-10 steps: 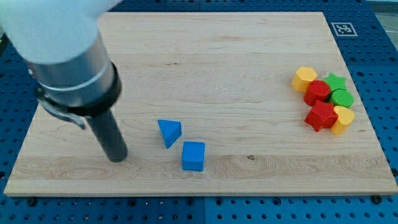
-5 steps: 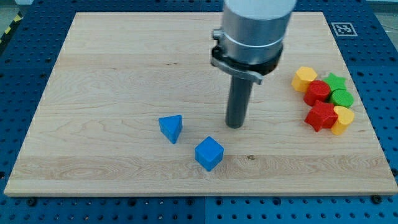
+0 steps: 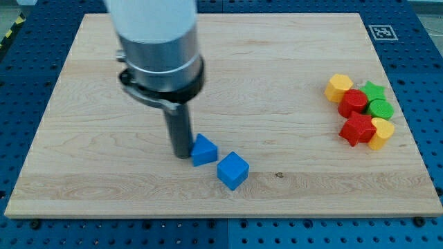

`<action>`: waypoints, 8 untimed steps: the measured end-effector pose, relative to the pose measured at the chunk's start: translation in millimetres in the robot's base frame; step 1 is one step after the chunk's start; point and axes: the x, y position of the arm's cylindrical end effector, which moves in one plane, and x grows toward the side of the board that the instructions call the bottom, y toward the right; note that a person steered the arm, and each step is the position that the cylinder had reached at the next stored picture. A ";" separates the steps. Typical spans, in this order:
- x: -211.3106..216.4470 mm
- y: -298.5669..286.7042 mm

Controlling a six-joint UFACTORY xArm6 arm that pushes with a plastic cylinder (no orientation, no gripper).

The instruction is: Slide blue triangle to the left of group of blocks

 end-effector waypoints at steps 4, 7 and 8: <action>11.1 78.5; 12.2 141.2; -40.3 156.8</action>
